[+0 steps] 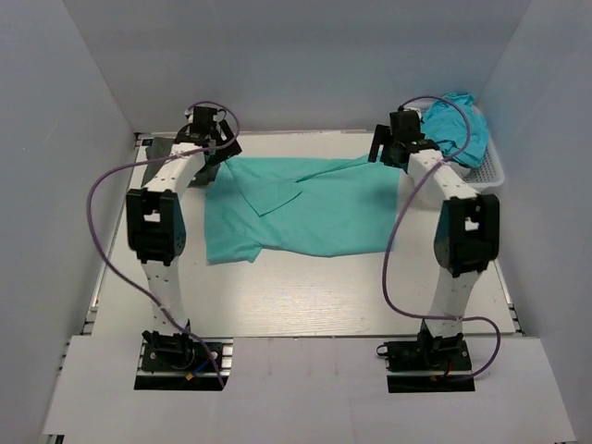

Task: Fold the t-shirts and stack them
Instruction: Flatten out the tshirt

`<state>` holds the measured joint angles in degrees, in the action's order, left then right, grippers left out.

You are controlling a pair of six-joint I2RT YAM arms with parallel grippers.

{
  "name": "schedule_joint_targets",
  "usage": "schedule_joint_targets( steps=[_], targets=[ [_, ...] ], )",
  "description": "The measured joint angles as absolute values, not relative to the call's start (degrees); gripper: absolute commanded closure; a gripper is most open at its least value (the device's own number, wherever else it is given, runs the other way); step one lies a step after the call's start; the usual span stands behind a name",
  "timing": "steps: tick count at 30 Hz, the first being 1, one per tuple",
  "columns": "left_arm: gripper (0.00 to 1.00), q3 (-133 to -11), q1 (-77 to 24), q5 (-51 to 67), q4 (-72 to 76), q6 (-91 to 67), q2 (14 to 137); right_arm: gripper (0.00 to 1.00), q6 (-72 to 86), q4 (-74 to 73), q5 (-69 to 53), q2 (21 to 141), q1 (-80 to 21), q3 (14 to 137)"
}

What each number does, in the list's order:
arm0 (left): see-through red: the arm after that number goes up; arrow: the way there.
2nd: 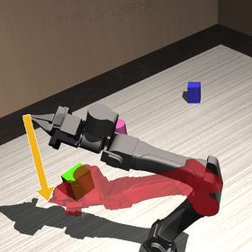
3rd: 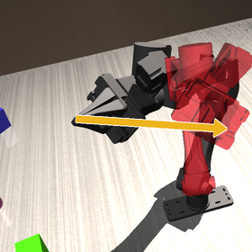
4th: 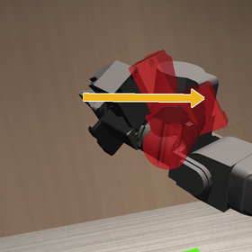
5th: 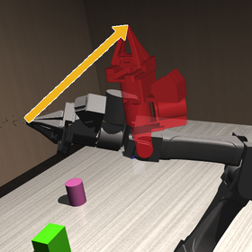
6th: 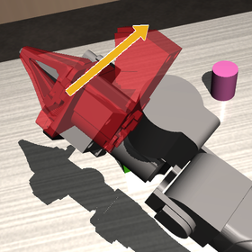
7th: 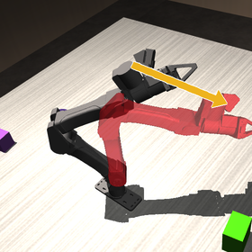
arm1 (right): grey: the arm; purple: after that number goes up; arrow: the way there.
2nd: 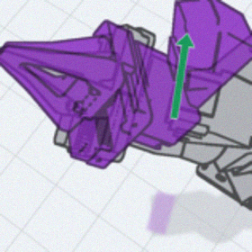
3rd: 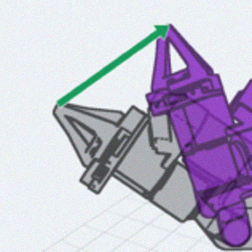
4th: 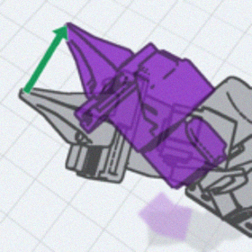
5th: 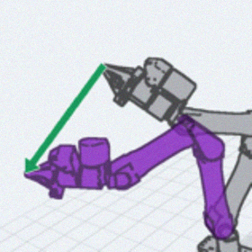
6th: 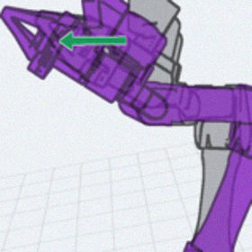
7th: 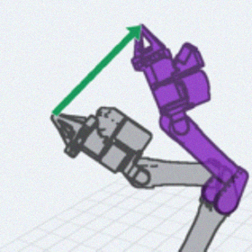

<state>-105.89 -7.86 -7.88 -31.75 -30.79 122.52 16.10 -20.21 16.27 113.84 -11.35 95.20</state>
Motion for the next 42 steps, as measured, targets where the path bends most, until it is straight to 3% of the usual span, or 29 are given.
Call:
schedule_joint_targets(
  steps=[6, 11, 16, 24, 26, 28, 29, 30, 31, 32, 33, 36, 39, 42],
  targets=[
    [0.00, -85.47, -8.93, -6.79, -34.44, -32.23, 98.87, 0.10, 17.78, -17.87, 11.53, 91.48, -12.82, 75.24],
    [0.00, -67.05, -8.95, -5.41, -35.75, -33.67, 85.54, 0.10, 19.57, -17.98, 8.14, 81.87, -12.80, 60.42],
    [0.00, -54.33, -8.80, -1.10, -35.14, -35.16, 81.65, 0.10, 21.23, -18.55, 3.07, 79.20, -12.73, 50.09],
    [0.00, -46.85, -8.84, -1.37, -35.68, -39.13, 79.61, 0.10, 23.38, -18.98, -0.21, 78.15, -12.73, 45.32],
    [0.05, -45.21, -8.82, -1.54, -34.81, -39.92, 78.83, 0.10, 23.75, -18.92, -0.23, 77.80, -12.71, 44.10],
    [0.16, -43.90, -8.80, -1.48, -33.76, -40.69, 78.78, 0.10, 24.10, -18.98, -0.21, 77.67, -12.71, 43.09],
    [0.28, -43.51, -8.80, -1.34, -33.23, -40.80, 78.98, 0.10, 24.29, -18.92, -0.21, 77.67, -12.71, 42.68],
    [0.28, -43.24, -8.80, -1.32, -32.99, -41.01, 79.20, 0.10, 24.49, -18.92, -0.21, 77.67, -12.71, 42.37],
    [0.45, -43.09, -8.80, -1.08, -32.42, -40.91, 79.55, 0.10, 24.73, -18.94, -0.21, 77.67, -12.71, 42.15],
    [0.55, -43.00, -8.80, -0.97, -31.90, -41.45, 80.09, 0.10, 24.95, -18.94, -0.21, 77.67, -12.71, 42.06],
    [0.77, -42.98, -8.80, -0.95, -31.35, -41.63, 80.66, 0.10, 25.10, -18.83, -0.05, 77.69, -12.71, 42.04],
    [0.99, -43.03, -8.80, -0.93, -30.85, -41.89, 82.17, 0.18, 25.47, -17.96, 0.58, 78.00, -12.71, 42.04],
    [1.00, -44.18, -8.80, -0.64, -32.38, -41.82, 82.46, 0.32, 26.17, -17.43, 1.34, 79.22, -12.71, 42.04],
    [1.00, -49.41, -8.80, 0.86, -36.32, -42.33, 82.81, 0.34, 26.98, -17.34, 1.83, 80.66, -12.71, 42.11]
  ],
)
